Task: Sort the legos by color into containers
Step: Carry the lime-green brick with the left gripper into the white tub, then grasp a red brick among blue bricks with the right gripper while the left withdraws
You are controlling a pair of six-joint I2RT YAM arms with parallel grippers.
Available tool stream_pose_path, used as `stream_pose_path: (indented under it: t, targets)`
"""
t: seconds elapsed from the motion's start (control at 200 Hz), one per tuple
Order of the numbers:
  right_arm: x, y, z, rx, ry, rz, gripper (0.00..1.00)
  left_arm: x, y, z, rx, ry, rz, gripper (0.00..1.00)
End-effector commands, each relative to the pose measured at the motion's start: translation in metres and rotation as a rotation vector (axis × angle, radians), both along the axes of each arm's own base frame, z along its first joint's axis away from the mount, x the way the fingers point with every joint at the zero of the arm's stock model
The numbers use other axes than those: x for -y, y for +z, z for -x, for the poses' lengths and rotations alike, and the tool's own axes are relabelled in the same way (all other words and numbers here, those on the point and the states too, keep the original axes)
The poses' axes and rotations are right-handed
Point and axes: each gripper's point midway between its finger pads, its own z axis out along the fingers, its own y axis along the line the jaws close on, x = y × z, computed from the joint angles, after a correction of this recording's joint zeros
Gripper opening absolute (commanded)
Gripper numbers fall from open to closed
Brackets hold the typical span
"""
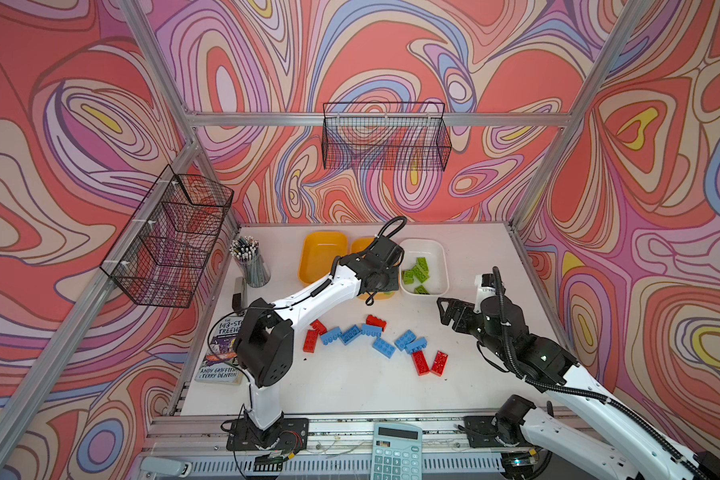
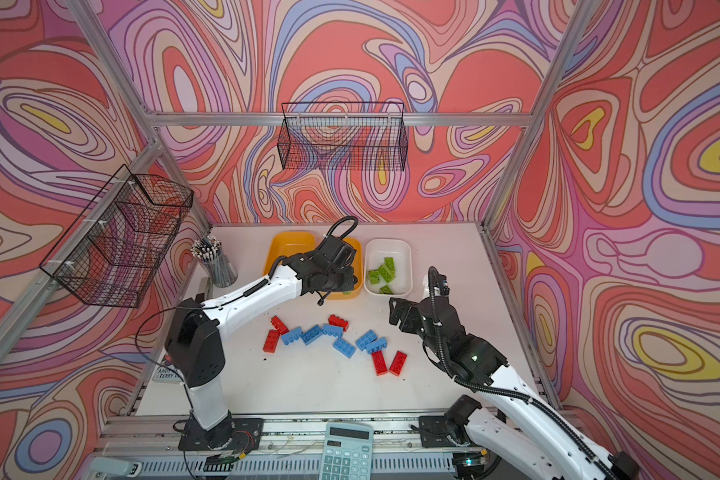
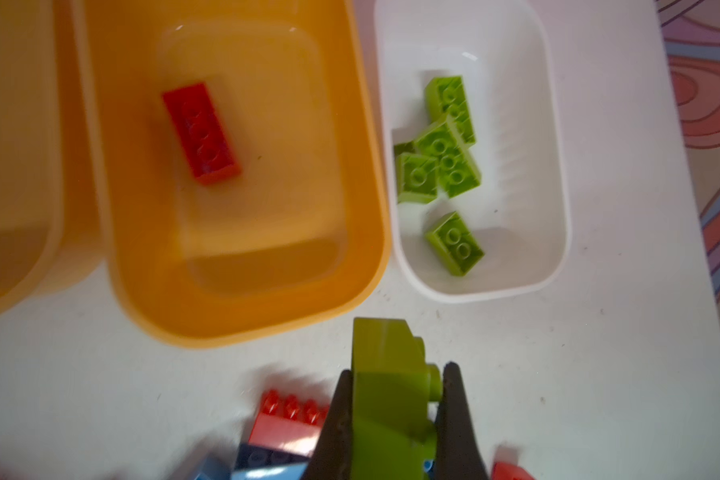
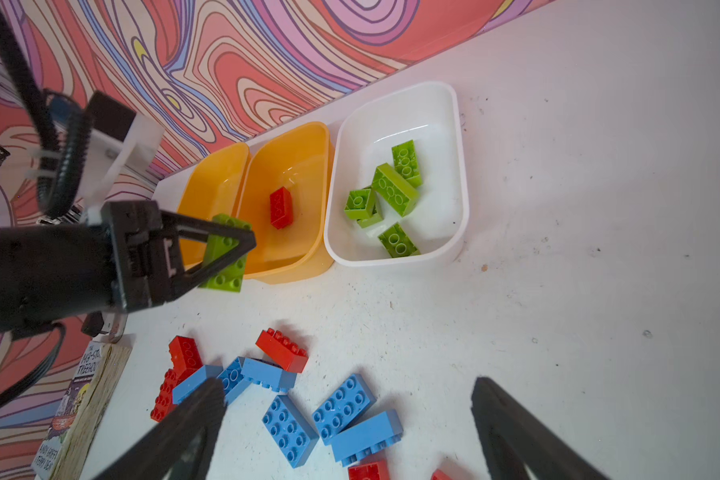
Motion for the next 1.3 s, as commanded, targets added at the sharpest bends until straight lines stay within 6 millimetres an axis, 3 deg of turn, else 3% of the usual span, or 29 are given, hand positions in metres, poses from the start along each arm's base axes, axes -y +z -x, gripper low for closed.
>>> stream_pose_path:
  t: [0.0,0.205,0.486,0.526,0.616,0.666,0.791,0.916,1.062,1.172,1.292]
  targets:
    - [0.012,-0.01,0.007,-0.026,-0.046,0.017,0.98,0.035,-0.007,-0.015,-0.005,-0.091,0.025,0.04]
    - [0.017,-0.01,0.009,-0.024,-0.062,0.021,0.98,0.087,-0.025,-0.051,0.03,-0.135,0.136,0.07]
    - [0.019,-0.01,0.009,-0.026,-0.07,0.029,0.98,0.116,-0.039,-0.085,0.074,-0.111,0.194,0.13]
    - [0.019,-0.009,0.009,-0.026,-0.072,0.031,0.98,0.118,-0.039,-0.088,0.079,-0.11,0.198,0.18]
    - [0.021,-0.007,0.009,-0.023,-0.079,0.036,0.98,0.123,-0.039,-0.092,0.082,-0.115,0.203,0.44]
    - [0.022,-0.006,0.009,-0.022,-0.081,0.037,0.98,0.124,-0.038,-0.093,0.084,-0.118,0.207,0.54]
    - [0.023,-0.004,0.009,-0.021,-0.087,0.042,0.98,0.123,-0.029,-0.09,0.09,-0.124,0.218,0.6]
    - [0.023,-0.004,0.008,-0.026,-0.084,0.058,0.98,0.112,-0.014,-0.081,0.111,-0.118,0.221,0.6]
    - [0.025,-0.012,0.005,-0.049,-0.1,0.093,0.98,0.081,0.0,-0.06,0.142,-0.089,0.2,0.61]
    - [0.021,-0.023,0.0,-0.078,-0.097,0.113,0.98,0.043,0.009,-0.035,0.166,-0.048,0.153,0.61]
    - [0.004,-0.035,-0.006,-0.111,-0.044,0.106,0.98,-0.011,-0.004,0.0,0.15,0.019,0.051,0.61]
